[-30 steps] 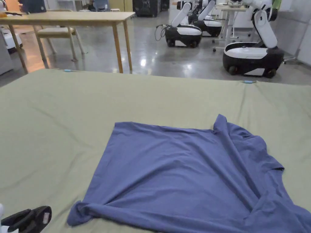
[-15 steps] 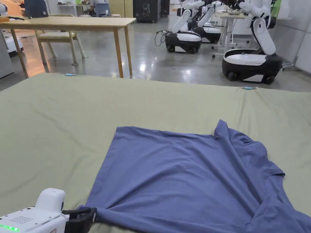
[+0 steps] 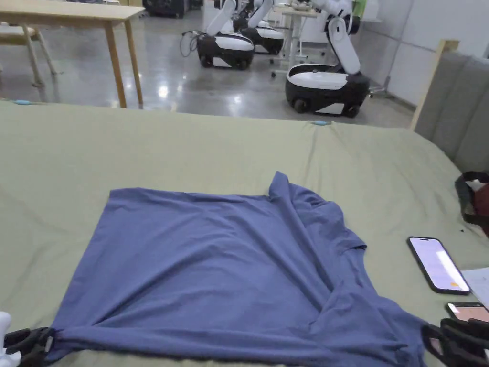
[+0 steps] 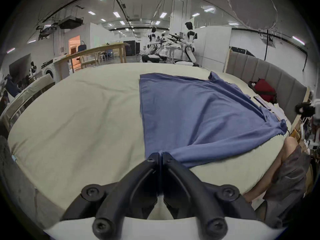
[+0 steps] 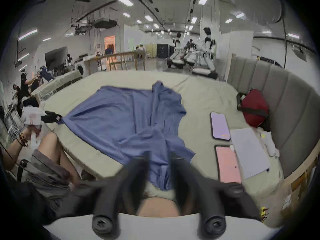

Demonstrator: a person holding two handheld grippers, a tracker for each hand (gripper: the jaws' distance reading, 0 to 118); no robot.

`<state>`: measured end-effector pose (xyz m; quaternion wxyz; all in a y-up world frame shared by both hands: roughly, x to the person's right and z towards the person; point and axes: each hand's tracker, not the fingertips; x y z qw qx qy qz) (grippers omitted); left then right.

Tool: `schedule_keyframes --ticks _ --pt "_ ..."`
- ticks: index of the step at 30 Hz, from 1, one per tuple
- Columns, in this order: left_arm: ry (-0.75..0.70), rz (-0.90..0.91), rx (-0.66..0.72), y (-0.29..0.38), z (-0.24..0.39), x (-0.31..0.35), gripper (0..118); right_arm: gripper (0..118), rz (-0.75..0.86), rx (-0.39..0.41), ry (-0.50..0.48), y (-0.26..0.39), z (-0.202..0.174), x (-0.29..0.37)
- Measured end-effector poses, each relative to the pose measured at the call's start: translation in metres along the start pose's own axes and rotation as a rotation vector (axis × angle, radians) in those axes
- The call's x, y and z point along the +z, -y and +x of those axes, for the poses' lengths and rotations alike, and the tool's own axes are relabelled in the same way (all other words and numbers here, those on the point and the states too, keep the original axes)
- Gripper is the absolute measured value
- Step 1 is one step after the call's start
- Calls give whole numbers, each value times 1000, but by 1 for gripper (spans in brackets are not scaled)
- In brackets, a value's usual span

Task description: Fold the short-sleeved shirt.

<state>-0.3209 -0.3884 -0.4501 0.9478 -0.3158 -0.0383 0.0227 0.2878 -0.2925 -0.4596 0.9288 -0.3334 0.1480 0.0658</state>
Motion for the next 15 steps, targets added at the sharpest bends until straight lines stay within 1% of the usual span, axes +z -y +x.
schedule_keyframes --ticks 1,2,5,6,7,8,9,10,11,12,13,15 --pt "-1 4 1 -3 8 5 0 80 -54 -7 -6 4 5 -18" --pt "1 5 1 -2 9 5 0 95 -111 -14 9 8 10 -36" --pt "-4 2 0 -3 14 6 0 91 -209 -11 31 19 20 -69" --pt "-2 -1 2 -3 15 6 0 83 -247 -17 43 21 22 -77" --pt "-3 -3 5 -2 17 6 0 60 -268 -26 37 24 23 -81" --pt "5 -9 17 -2 18 6 0 32 -276 -24 15 27 25 -85" --pt "7 -12 17 -3 17 6 0 7 -267 -29 -15 29 26 -86" --pt "6 -16 15 -3 19 6 0 7 -252 -47 -81 30 24 -86" --pt "5 -14 12 -2 21 8 0 7 -233 -49 -59 30 20 -81" --pt "5 -13 10 -3 21 9 0 7 -232 -22 -36 28 16 -78" --pt "5 -9 12 -4 19 10 0 7 -195 10 -20 27 14 -73" --pt "8 11 15 -6 20 17 0 7 -124 12 -48 24 12 -59"
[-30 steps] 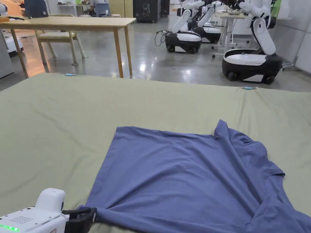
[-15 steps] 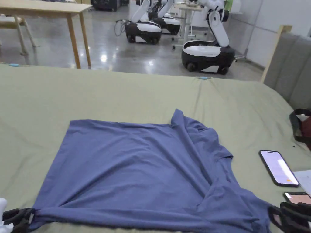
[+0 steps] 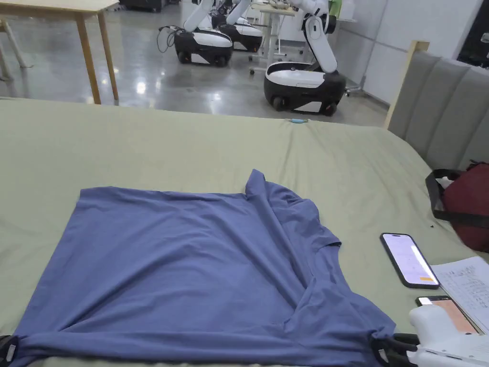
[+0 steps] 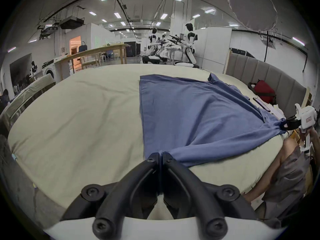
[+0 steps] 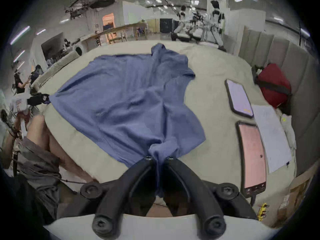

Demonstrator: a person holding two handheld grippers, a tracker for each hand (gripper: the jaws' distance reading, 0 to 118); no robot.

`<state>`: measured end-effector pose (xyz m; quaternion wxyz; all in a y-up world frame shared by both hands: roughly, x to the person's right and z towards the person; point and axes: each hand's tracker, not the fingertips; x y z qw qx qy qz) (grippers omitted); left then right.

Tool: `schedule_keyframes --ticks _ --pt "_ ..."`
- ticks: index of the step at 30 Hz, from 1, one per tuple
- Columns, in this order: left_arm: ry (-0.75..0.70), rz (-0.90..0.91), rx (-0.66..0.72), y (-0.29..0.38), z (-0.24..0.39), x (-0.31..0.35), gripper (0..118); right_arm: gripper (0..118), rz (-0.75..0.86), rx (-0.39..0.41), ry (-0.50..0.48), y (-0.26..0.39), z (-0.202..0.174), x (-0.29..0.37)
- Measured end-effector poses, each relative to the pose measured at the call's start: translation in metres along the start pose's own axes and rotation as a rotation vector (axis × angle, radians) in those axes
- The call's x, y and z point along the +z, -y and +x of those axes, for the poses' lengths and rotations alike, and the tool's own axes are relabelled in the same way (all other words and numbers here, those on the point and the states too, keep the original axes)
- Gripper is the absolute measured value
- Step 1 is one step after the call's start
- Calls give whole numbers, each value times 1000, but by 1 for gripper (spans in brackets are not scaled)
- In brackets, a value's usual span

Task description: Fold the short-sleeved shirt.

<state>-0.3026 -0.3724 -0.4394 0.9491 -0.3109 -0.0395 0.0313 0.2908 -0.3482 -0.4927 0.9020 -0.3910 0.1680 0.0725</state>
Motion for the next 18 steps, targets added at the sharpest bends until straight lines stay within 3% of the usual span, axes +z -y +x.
schedule_keyframes --ticks 3,5,10,14,18 --pt "23 62 24 -16 -4 11 0 7 139 28 -1 -15 -5 27" --pt "65 119 55 -42 -3 20 0 7 179 49 -53 -40 -3 45" --pt "78 219 3 -115 -2 20 0 7 353 70 -36 -113 2 57" --pt "18 203 -57 -151 -10 -27 0 7 360 81 21 -169 6 19" --pt "-8 87 -7 -161 -24 -99 0 7 259 -30 67 -196 28 -67"
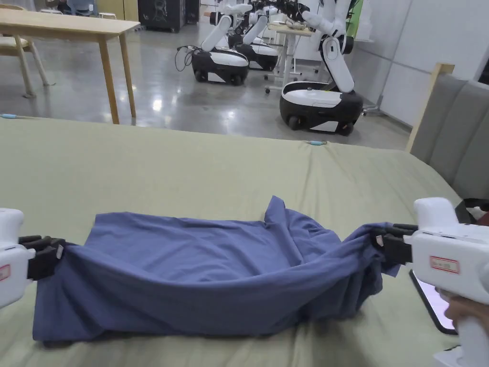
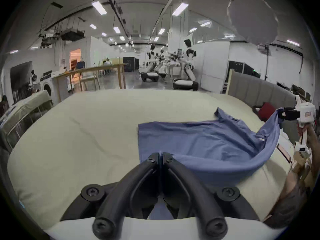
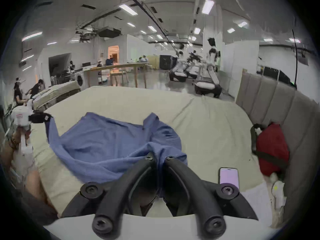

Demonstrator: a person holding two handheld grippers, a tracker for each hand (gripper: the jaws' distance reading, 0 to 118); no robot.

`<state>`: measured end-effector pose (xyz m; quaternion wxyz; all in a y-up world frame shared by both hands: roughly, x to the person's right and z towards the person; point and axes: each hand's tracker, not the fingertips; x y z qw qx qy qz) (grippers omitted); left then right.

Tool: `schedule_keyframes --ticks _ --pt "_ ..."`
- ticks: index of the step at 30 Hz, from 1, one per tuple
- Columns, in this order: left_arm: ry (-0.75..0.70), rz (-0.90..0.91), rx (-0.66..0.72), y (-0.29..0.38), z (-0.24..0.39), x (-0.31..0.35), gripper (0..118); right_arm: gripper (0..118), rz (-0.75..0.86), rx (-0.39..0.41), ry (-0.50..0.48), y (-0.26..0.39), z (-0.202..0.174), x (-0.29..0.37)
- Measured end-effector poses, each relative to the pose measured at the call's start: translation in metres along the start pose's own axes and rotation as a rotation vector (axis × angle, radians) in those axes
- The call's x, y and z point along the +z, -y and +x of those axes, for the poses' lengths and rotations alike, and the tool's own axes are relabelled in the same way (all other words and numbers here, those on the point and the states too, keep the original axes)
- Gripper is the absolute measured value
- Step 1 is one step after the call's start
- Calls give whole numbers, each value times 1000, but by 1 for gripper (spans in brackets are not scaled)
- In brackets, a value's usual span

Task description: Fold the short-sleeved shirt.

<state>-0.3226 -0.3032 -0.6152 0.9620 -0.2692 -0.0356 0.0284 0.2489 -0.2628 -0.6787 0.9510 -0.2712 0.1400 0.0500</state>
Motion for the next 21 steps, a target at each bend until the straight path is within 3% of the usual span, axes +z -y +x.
schedule_keyframes --ticks 3,6,11,12,14,15,18,21 --pt "-42 -94 2 8 -4 -47 0 7 -150 -43 45 14 16 -72" --pt "-71 -168 -10 21 -4 -81 0 7 -286 -4 76 36 16 -124" --pt "-81 -231 -19 33 0 -97 3 8 -318 15 80 53 11 -143" --pt "-79 -236 -19 31 0 -95 14 14 -311 13 73 50 13 -141" --pt "-83 -251 -15 23 0 -90 104 89 -290 9 48 44 20 -131" --pt "-77 -249 -5 20 -2 -83 118 118 -266 1 39 40 22 -122" --pt "25 -106 28 15 -2 -32 114 114 -88 -24 18 33 23 -61" --pt "5 -35 38 24 -8 40 116 111 2 -2 -12 44 11 18"
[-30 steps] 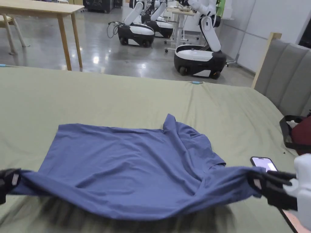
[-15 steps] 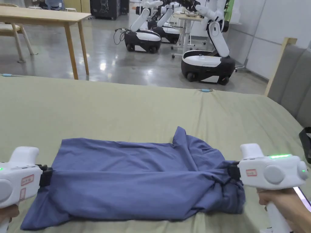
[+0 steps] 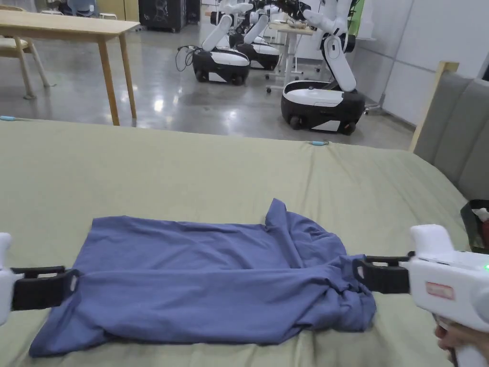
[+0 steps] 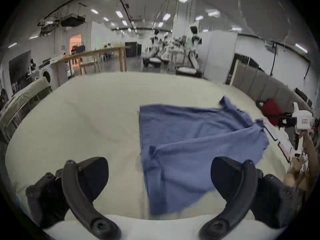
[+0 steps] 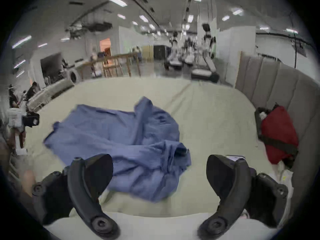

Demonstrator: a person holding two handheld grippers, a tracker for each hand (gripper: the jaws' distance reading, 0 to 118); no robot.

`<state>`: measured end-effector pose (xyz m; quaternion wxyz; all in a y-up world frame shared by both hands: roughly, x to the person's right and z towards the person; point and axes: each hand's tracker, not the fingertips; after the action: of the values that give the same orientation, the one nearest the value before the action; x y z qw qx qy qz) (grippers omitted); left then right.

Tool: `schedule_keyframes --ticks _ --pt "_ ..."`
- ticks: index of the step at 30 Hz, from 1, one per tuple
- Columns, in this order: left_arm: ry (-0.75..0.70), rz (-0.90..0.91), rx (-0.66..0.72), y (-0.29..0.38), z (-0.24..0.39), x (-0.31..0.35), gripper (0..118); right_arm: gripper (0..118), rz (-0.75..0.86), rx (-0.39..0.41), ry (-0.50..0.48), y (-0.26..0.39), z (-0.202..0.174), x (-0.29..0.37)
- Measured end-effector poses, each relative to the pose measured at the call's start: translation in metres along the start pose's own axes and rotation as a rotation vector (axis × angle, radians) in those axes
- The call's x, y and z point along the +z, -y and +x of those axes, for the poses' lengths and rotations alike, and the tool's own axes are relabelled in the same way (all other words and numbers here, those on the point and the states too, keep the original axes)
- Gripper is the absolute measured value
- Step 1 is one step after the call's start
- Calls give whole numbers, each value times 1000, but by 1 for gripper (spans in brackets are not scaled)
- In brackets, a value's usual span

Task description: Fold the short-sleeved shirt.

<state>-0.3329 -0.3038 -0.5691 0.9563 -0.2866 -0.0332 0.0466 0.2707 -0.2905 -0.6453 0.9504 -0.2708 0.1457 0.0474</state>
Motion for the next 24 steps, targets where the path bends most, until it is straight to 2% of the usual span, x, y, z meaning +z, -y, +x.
schedule_keyframes --ticks 2,3,4,5,6,9,13,15,17,18,20,21,22,24 --pt "-61 61 6 25 4 56 112 107 26 28 1 9 -19 87" --pt "-72 95 23 34 5 82 103 95 64 34 1 22 -28 121" --pt "-76 133 35 49 5 104 72 64 102 31 -3 35 -35 148" --pt "-85 125 64 64 6 123 36 32 110 18 -1 48 -46 167" --pt "-115 115 69 75 4 136 9 6 107 1 9 57 -53 184" --pt "-162 127 136 98 5 170 0 1 83 -51 2 80 -70 215" --pt "-140 115 100 86 5 162 0 1 76 -35 3 82 -82 228" --pt "-117 118 63 72 7 138 0 1 95 -26 2 75 -82 225" --pt "-75 46 -5 59 9 99 1 1 119 -36 -19 71 -79 220" --pt "-90 55 -9 55 7 81 14 1 122 -41 -21 68 -79 217" --pt "-87 -44 -20 49 2 34 79 1 121 -47 -35 68 -78 212" --pt "-82 -103 15 48 0 12 90 1 111 -44 -43 71 -77 211" --pt "-96 -140 33 48 -3 -6 89 1 103 -38 -48 72 -77 209" --pt "-74 -159 -28 50 -13 -38 89 1 84 -32 -50 75 -76 205"
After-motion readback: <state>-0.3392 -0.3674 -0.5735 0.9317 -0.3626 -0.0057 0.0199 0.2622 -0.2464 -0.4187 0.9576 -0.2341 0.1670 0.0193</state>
